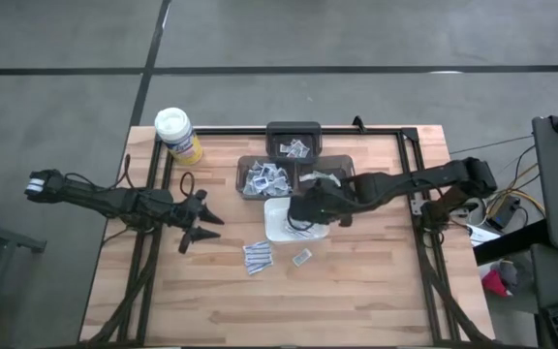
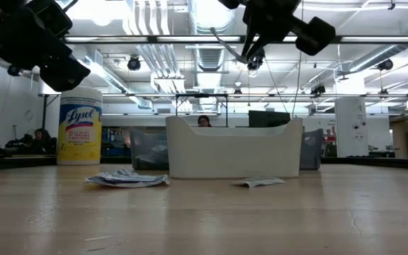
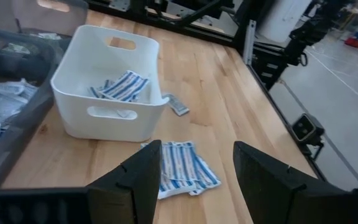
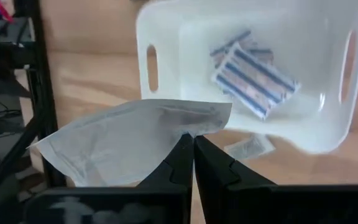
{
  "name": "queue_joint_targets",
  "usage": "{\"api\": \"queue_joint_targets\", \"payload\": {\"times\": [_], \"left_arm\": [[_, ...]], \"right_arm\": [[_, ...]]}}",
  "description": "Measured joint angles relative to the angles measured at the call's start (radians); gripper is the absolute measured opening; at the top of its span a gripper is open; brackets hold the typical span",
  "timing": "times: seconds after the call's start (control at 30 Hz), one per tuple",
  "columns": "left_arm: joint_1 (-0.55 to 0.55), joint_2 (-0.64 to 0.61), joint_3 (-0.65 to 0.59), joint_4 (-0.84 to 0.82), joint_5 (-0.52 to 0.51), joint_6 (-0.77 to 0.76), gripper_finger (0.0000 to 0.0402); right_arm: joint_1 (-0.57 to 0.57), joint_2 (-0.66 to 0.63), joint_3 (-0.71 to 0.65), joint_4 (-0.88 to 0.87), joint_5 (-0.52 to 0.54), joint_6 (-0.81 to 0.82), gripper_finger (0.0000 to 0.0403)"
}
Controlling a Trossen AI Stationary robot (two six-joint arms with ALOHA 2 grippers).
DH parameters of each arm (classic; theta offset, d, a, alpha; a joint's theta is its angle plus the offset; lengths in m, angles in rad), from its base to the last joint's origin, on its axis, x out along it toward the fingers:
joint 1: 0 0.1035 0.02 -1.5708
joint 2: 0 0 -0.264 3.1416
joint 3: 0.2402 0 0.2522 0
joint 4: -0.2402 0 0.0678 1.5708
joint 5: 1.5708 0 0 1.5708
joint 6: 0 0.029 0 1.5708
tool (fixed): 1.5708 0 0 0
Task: Pick & Place First Aid Supplies
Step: Put the blue bandage into the white bin
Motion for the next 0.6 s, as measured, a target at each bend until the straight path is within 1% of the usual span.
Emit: {"api": "queue_joint_targets", "payload": {"times": [0.2, 0.27, 0.33, 0.47, 0.6], "left_arm": [[0.0, 0.0, 0.0, 0.0, -0.043, 0.007, 0.0197], [0.0, 0.001, 0.0, 0.0, -0.043, 0.007, 0.0197], [0.0, 0.002, 0.0, -0.001, -0.043, 0.007, 0.0197], [0.0, 0.002, 0.0, -0.001, -0.043, 0.008, 0.0197], [0.0, 0.002, 0.0, -0.001, -0.043, 0.008, 0.0197]], "right_arm": [[-0.014, 0.023, 0.004, 0.007, -0.056, 0.076, 0.0008], [-0.019, 0.043, 0.019, 0.001, -0.088, 0.077, 0.0008], [-0.026, 0.071, 0.049, -0.008, -0.099, 0.072, 0.0008], [-0.052, 0.139, 0.154, -0.136, -0.116, 0.025, 0.0008], [-0.078, 0.23, 0.295, -0.336, -0.124, -0.018, 0.0008]]}}
